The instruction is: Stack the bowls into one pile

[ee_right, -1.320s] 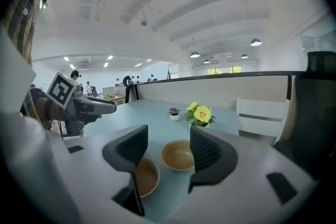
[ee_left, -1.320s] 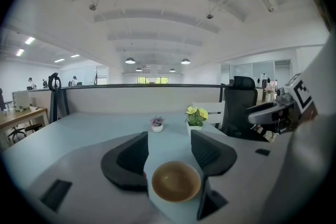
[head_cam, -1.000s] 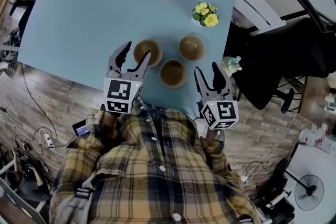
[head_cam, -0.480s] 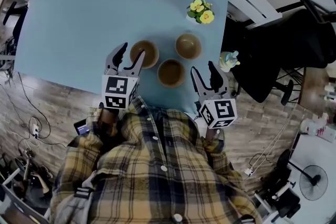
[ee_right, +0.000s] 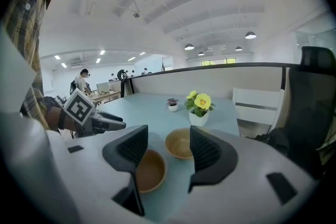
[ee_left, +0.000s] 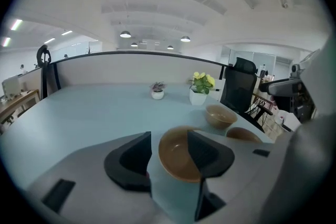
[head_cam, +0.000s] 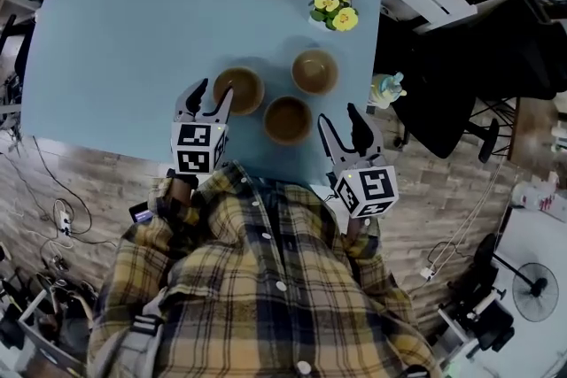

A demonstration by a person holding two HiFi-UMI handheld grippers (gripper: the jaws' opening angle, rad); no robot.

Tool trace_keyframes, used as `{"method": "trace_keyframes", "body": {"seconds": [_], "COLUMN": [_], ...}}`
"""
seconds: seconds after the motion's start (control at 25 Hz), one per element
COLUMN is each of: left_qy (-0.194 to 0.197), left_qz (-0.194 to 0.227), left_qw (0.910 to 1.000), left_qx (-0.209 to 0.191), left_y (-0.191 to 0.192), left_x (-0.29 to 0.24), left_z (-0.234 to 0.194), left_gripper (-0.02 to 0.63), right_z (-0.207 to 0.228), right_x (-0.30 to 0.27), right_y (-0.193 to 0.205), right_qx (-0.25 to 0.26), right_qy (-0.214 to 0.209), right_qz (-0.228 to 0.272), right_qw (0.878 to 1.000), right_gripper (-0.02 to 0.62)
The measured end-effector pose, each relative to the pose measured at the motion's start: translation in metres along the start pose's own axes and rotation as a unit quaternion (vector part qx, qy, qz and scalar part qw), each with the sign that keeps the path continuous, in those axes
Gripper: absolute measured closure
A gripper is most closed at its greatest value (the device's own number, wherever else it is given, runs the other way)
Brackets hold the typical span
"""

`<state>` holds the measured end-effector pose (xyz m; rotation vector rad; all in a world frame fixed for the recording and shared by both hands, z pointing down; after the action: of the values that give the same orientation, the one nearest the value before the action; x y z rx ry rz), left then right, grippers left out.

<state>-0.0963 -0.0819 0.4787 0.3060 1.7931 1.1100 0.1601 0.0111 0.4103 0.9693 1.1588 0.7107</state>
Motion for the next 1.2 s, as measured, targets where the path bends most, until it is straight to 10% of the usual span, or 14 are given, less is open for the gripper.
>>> {"method": "trace_keyframes", "body": {"seconds": [1.2], "left_qy": [-0.006], "left_qz": [-0.044], "left_qw": [0.9970], "left_qx": [0.064], "left_y": [0.034], "left_x": [-0.026], "left_z": [-0.016], "left_gripper": [0.594], "right_z": [-0.001], "right_x": [-0.001], "right_y": [0.027], "right_qx": [-0.017], "right_qy": [-0.001], "right_qz": [-0.036], "right_qw": [0.999], "right_gripper": [0.362]}}
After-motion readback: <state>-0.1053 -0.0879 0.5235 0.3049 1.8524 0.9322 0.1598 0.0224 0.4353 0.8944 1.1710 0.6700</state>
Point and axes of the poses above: the fingertips, and each gripper's own axes: x backward along the fingers, z to its right, y out of its underside, the point moved 5 cm from there along x, backward along the fingers, and after that the axes turned 3 degrees about y, right-handed, at the moved point
